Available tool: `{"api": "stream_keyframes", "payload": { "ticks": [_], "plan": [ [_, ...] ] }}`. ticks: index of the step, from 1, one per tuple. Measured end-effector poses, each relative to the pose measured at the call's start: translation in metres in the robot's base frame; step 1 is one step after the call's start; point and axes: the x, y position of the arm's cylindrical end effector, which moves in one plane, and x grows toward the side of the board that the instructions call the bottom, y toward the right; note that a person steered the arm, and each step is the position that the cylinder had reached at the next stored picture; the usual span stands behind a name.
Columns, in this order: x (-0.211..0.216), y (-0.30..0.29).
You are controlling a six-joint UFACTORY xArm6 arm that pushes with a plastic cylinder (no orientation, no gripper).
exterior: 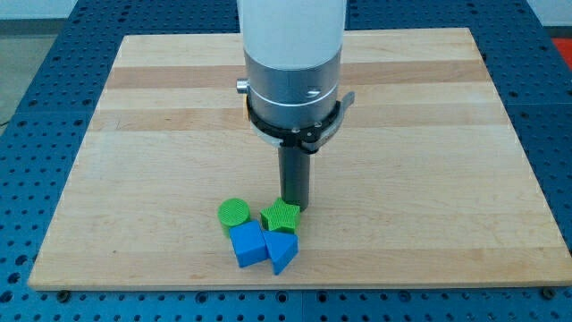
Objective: Push red circle towards top center
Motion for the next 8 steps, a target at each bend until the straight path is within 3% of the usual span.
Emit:
{"api": "stream_keyframes", "payload": {
  "ticks": [2,3,5,8],
  "plan": [
    [-0.014,0.036],
    [-0.035,0.039],
    [-0.036,0.039],
    [-0.138,0.046]
  ]
}}
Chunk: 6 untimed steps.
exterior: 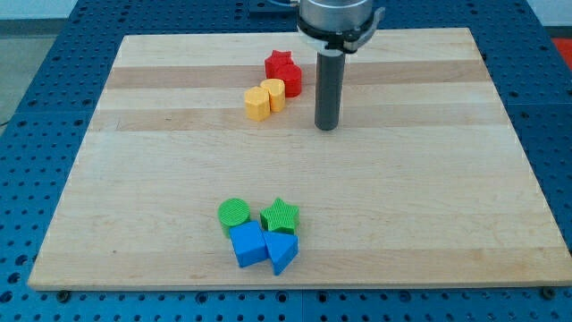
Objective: Push red circle towards top center
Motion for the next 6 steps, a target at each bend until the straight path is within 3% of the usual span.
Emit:
{"api": "stream_keyframes", "payload": {
  "ticks": [3,6],
  "plan": [
    [-0.075,-0.082],
    [-0.059,-0.085]
  ]
}}
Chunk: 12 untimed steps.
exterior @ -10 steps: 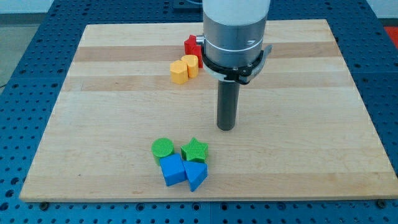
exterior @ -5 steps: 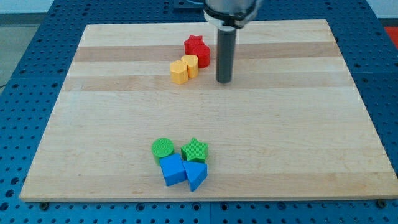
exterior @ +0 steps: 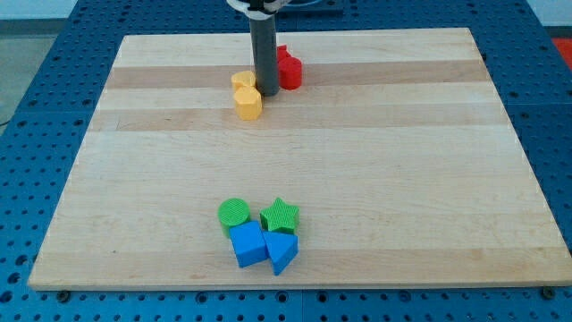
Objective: Push red circle towards top center
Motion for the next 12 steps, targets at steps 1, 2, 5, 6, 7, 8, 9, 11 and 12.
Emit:
{"api": "stream_keyframes", "payload": {
  "ticks": [1,2,5,6,7,8,9,11,12],
  "plan": [
    [0.001,0.003],
    [-0.01,0.013],
    [-0.027,0.034],
    [-0.012,0.051],
    [-0.015,0.072],
    [-0.045,0.072],
    [-0.063,0.07],
    [-0.05,0.073],
    [-0.058,0.072]
  ]
}}
